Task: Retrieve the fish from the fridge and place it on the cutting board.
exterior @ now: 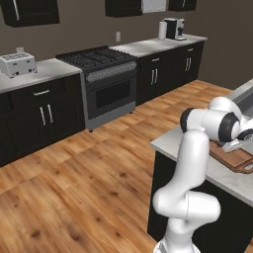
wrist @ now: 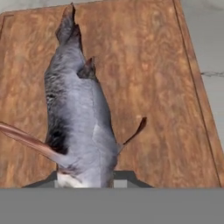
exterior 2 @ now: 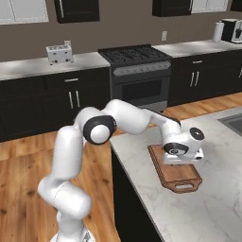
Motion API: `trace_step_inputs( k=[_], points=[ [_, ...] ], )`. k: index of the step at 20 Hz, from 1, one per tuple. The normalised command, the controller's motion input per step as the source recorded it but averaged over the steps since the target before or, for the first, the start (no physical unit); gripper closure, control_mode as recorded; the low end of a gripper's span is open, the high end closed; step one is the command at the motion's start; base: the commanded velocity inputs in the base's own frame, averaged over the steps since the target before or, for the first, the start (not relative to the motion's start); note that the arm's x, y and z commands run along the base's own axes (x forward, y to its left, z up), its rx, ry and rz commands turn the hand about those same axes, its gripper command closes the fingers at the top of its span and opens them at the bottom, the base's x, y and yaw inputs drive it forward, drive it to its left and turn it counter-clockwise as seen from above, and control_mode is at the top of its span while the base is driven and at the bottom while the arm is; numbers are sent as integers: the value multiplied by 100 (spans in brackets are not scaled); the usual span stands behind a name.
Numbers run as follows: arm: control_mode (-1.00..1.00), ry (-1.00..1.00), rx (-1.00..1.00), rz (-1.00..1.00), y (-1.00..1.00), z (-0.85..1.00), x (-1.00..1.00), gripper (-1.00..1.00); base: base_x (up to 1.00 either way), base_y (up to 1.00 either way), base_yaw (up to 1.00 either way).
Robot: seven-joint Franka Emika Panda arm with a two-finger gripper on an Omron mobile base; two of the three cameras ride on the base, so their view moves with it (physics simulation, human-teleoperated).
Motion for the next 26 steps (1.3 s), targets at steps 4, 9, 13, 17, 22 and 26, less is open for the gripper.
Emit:
trace_step_inputs(
  k=[4, 9, 13, 17, 22, 26],
  points=[
    [-100, 1, 0, 0, 3, -16, 9, -100, 0, 0, 0],
    [-100, 2, 0, 0, 22, 0, 0, -100, 0, 0, 0],
    [-100, 0, -1, 0, 39, 0, 0, -100, 0, 0, 0],
    [-100, 0, -1, 0, 15, 5, -5, -100, 0, 0, 0],
    [-100, -1, 0, -1, -3, 46, -20, -100, 0, 0, 0],
    [-100, -9, 0, 0, -9, 70, -21, -100, 0, 0, 0]
  ],
)
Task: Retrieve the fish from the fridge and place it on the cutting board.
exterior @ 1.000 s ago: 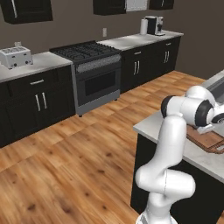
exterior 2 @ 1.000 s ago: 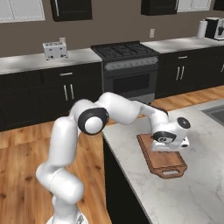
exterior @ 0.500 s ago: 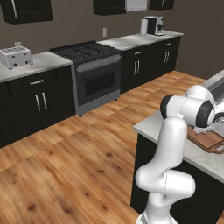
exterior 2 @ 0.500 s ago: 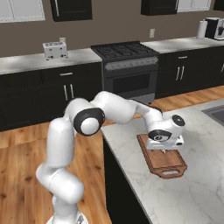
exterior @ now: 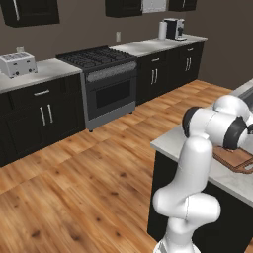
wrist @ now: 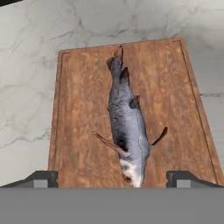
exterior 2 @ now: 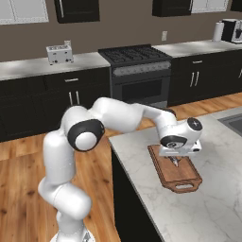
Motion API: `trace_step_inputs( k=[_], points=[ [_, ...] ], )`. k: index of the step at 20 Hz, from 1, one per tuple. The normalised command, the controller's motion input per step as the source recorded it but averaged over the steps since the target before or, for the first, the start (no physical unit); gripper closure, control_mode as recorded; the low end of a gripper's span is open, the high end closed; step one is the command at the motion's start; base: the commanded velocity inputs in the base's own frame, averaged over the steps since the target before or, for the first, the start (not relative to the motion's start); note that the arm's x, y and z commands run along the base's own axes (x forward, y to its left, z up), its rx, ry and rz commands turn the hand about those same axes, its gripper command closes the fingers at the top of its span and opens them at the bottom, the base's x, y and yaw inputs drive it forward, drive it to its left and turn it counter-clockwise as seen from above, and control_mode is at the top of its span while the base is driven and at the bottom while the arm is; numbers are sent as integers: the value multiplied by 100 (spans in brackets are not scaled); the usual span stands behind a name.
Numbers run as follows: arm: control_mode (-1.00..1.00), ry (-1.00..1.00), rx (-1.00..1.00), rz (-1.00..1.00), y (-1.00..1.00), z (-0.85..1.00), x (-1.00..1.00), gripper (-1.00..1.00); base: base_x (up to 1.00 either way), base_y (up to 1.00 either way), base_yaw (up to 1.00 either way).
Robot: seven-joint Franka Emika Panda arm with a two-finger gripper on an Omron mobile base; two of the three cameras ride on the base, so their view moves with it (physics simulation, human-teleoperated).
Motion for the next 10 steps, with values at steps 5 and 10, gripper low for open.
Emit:
trace_step_inputs(
  k=[5, 10],
  points=[
    [-100, -16, 0, 0, 0, 73, -29, -100, 0, 0, 0],
    [-100, -26, 0, 0, 0, 73, -47, -100, 0, 0, 0]
  ],
)
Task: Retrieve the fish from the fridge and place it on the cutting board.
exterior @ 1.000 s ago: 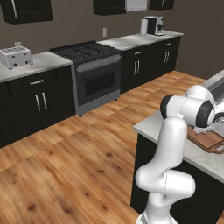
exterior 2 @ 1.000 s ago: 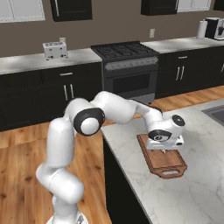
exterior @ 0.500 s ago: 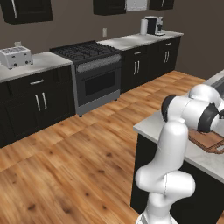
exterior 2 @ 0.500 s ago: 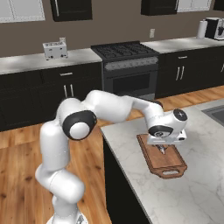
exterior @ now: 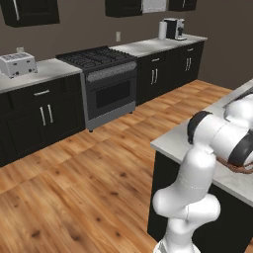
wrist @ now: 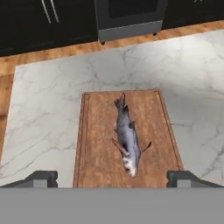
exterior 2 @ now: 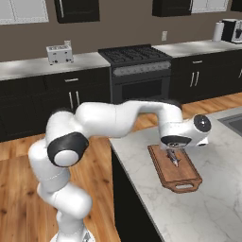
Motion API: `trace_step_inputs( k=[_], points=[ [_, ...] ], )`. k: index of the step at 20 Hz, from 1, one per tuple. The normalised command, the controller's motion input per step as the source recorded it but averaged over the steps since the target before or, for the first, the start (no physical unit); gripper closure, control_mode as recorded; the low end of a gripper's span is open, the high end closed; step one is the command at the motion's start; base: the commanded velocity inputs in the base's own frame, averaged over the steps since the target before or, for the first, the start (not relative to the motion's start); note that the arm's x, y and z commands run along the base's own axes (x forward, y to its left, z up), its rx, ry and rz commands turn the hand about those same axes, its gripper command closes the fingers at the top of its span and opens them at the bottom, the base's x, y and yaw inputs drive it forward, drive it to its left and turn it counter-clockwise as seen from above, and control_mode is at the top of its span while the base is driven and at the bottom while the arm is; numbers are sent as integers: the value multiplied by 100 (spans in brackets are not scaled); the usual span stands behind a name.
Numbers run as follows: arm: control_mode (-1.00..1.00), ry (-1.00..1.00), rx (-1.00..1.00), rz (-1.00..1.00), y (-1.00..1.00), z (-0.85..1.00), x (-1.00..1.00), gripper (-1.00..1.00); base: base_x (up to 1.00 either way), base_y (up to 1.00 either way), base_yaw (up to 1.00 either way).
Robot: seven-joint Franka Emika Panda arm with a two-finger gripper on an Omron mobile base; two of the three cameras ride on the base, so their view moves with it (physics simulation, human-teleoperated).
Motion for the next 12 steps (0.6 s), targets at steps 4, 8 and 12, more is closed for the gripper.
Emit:
trace_step_inputs(
  k=[4, 8, 12],
  points=[
    [-100, -33, -4, 1, 11, 77, -40, -100, 0, 0, 0],
    [-100, -33, -7, 0, 23, 72, -35, -100, 0, 0, 0],
    [-100, -32, -13, 0, 46, 60, -24, -100, 0, 0, 0]
  ],
)
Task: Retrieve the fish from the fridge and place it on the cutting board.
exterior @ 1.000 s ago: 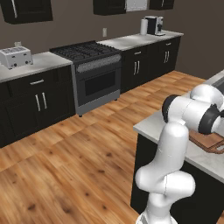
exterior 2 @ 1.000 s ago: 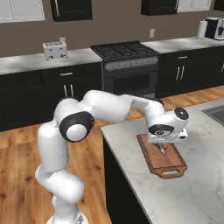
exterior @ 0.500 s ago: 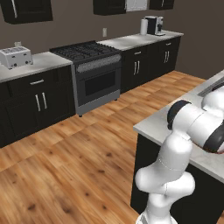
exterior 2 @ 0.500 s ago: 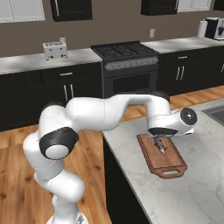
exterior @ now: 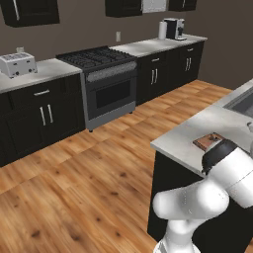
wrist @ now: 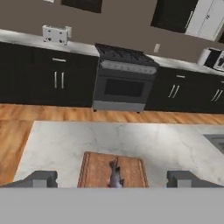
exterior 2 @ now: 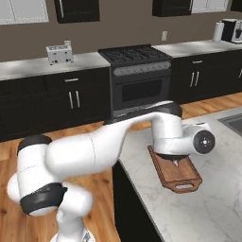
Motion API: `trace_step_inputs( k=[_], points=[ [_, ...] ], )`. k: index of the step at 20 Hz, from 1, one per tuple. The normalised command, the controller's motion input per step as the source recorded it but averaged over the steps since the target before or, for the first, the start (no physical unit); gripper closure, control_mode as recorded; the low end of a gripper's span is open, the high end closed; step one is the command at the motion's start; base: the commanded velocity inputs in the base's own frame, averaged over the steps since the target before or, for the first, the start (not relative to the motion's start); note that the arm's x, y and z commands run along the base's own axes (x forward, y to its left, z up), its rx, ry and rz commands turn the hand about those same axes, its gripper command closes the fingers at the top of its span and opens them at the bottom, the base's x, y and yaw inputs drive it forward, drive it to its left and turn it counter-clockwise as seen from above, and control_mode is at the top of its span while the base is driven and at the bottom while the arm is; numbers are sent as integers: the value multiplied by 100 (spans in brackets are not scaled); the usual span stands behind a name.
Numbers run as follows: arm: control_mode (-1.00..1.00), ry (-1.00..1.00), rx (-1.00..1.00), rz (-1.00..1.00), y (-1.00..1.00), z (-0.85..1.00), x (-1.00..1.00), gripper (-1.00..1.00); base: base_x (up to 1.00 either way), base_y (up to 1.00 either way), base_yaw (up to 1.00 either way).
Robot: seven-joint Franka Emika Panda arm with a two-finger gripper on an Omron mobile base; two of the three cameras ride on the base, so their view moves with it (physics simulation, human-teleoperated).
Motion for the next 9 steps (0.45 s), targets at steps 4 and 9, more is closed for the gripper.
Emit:
trace_step_inputs(
  k=[4, 9],
  points=[
    [-100, -28, -17, 0, 64, 52, -2, -100, 0, 0, 0],
    [-100, -28, -20, 0, 74, 21, 0, -100, 0, 0, 0]
  ],
)
